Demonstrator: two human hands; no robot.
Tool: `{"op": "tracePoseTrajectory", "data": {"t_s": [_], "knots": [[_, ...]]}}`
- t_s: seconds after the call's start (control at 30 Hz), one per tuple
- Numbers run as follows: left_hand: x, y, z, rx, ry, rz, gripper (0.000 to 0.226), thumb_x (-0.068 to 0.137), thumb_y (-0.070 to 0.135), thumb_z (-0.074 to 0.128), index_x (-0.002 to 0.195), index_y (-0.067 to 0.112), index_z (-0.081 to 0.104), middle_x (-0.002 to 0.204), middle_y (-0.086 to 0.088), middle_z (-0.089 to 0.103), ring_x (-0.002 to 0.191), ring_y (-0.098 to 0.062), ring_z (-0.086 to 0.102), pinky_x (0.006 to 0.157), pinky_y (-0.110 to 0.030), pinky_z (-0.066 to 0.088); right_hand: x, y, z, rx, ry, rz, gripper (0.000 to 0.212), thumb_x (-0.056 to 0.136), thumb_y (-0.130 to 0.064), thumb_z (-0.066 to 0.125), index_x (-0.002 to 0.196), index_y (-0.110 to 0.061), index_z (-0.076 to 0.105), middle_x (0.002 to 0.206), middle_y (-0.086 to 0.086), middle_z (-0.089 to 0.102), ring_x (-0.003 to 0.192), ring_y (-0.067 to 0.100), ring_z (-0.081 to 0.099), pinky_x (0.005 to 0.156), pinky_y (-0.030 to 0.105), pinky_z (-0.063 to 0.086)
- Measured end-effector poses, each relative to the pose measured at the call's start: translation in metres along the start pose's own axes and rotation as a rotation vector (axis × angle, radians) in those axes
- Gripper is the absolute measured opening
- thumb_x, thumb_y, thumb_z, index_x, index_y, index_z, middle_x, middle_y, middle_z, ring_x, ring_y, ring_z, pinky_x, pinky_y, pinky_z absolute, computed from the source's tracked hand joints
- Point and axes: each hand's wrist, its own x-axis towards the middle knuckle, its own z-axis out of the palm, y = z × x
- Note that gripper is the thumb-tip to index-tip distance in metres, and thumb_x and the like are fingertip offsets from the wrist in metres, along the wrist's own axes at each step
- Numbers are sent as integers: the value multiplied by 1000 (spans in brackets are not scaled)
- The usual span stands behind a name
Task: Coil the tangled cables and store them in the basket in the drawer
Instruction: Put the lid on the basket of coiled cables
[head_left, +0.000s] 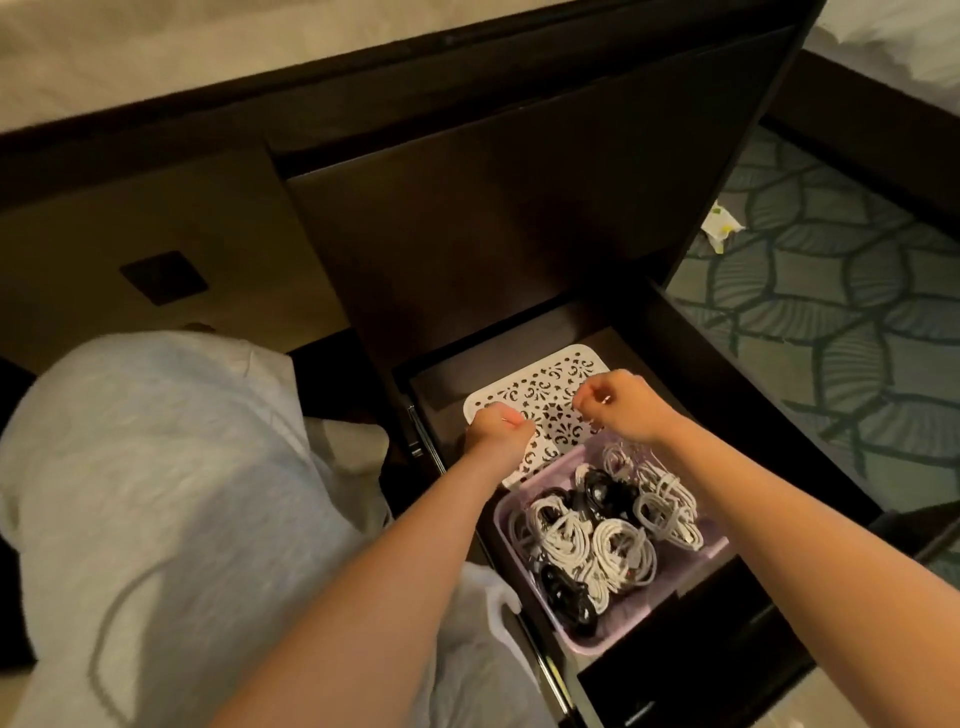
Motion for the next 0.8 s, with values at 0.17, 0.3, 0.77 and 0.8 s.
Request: {"op": "tracePoseTrajectory", "data": {"t_s": [0.17,0.3,0.77,0.8], "knots": [[30,-1,10,-90,-38,-59,36,92,25,61,120,4,52,123,-14,56,112,-26,54,86,-26,42,54,17,-2,-179,-24,165,21,87,-36,65,99,-19,62,98,5,65,91,23,61,82,35,49],[54,-10,18,-154,-62,-225,64,91,32,62,141,6,33,142,-12,42,129,-27,44,103,-32,38,81,39,0,-301,-35,315,59,83,-46,67,126,-10,51,126,15,54,112,32,54,92,36,45],[80,-41,43,-424,-121,-522,54,93,12,58,141,1,36,137,-14,50,124,-27,50,100,-31,39,98,78,16,-293,-48,640,94,75,-54,71,143,-6,28,146,17,31,136,38,27,110,45,30],[79,-41,42,-428,-121,-529,53,93,12,58,141,2,36,137,-14,50,123,-27,50,99,-31,39,99,77,16,-287,-54,662,96,75,-55,71,144,-6,27,148,17,29,137,37,25,111,44,28]]}}
